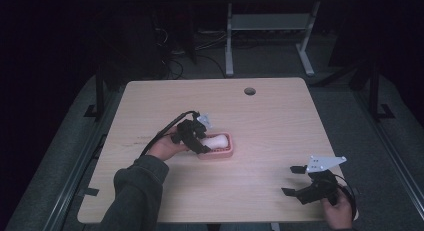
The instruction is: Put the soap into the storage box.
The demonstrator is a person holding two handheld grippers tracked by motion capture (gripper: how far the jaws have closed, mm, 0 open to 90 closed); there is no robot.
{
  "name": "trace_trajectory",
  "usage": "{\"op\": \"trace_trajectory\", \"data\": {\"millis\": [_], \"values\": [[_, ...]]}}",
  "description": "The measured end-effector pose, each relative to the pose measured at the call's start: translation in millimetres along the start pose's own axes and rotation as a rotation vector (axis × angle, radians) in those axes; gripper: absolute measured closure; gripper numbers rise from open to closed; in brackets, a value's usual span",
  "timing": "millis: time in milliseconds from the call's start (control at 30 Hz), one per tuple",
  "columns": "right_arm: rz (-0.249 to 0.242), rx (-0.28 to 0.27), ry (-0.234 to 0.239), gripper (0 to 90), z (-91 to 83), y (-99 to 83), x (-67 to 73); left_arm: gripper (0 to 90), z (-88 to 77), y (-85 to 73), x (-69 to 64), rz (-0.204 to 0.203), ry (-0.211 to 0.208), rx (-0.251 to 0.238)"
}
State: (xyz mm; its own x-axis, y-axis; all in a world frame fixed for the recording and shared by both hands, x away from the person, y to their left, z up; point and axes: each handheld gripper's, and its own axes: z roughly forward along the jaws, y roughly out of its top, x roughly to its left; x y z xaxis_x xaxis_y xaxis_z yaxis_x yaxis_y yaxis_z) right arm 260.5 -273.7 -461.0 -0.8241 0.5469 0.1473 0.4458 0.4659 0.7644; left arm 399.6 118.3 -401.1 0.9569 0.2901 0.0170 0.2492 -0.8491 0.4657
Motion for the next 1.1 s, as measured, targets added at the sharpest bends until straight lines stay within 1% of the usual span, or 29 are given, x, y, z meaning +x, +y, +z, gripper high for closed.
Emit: {"op": "trace_trajectory", "data": {"millis": [67, 100, 200, 233, 300, 500, 567, 600, 667, 700, 733, 800, 900, 933, 967, 1000, 1100], "values": [[0.001, 0.0, -0.001, 14.2, -0.1, 0.0, -0.2, 38.8, -2.3, -4.8, -1.5, -0.007, -0.006, -0.003], [0.001, 0.0, -0.001, 14.2, -0.1, 0.0, -0.2, 38.1, -2.3, -4.8, -1.5, -0.007, -0.006, -0.003], [0.001, -0.001, -0.002, 14.1, -0.2, -0.1, -0.1, 37.6, -5.0, -7.4, -4.1, 0.003, 0.003, 0.006], [0.001, -0.001, -0.002, 14.1, -0.2, -0.1, 0.0, 37.8, -6.6, -8.5, -5.4, -0.002, 0.004, -0.008], [0.002, 0.0, -0.003, 14.1, -0.1, 0.0, 0.1, 37.8, -9.3, -10.6, -6.9, -0.003, 0.006, -0.016], [0.005, 0.001, -0.01, 14.2, -0.3, -0.1, 0.5, 37.2, -14.9, -15.7, -13.8, 0.014, 0.014, -0.025], [0.005, 0.001, -0.011, 14.1, -0.3, -0.1, 0.4, 36.7, -16.3, -17.6, -15.7, 0.01, 0.015, -0.018], [0.005, 0.002, -0.013, 14.2, -0.4, 0.0, 0.5, 36.1, -18.2, -19.1, -17.0, 0.019, 0.022, -0.016], [0.006, 0.002, -0.015, 14.2, -0.4, 0.1, 0.6, 36.0, -19.6, -20.1, -17.6, 0.019, 0.021, -0.017], [0.007, 0.002, -0.016, 14.1, -0.4, 0.1, 0.6, 35.5, -21.4, -22.5, -18.4, 0.015, 0.015, -0.028], [0.007, 0.002, -0.016, 14.1, -0.4, 0.1, 0.6, 35.3, -21.4, -22.5, -18.4, 0.015, 0.015, -0.028], [0.008, 0.005, -0.017, 14.1, -0.3, -0.1, 0.3, 34.5, -22.3, -26.5, -20.1, 0.0, 0.012, -0.04], [0.01, 0.004, -0.019, 14.2, -0.5, -0.2, 0.1, 34.5, -22.3, -28.7, -21.2, 0.01, 0.015, -0.035], [0.009, 0.003, -0.021, 14.1, -0.5, -0.2, -0.1, 34.5, -22.0, -29.9, -22.4, 0.003, 0.015, -0.036], [0.01, 0.002, -0.022, 14.2, -0.8, -0.2, -0.1, 34.6, -22.5, -30.9, -21.8, 0.012, 0.012, -0.027], [0.005, 0.002, -0.022, 14.2, -1.1, -0.3, -0.4, 34.5, -22.4, -31.6, -22.4, 0.005, 0.011, -0.027], [0.006, 0.002, -0.025, 14.1, -1.7, -0.5, -0.5, 34.5, -23.3, -35.0, -23.5, 0.01, 0.015, -0.026]]}}
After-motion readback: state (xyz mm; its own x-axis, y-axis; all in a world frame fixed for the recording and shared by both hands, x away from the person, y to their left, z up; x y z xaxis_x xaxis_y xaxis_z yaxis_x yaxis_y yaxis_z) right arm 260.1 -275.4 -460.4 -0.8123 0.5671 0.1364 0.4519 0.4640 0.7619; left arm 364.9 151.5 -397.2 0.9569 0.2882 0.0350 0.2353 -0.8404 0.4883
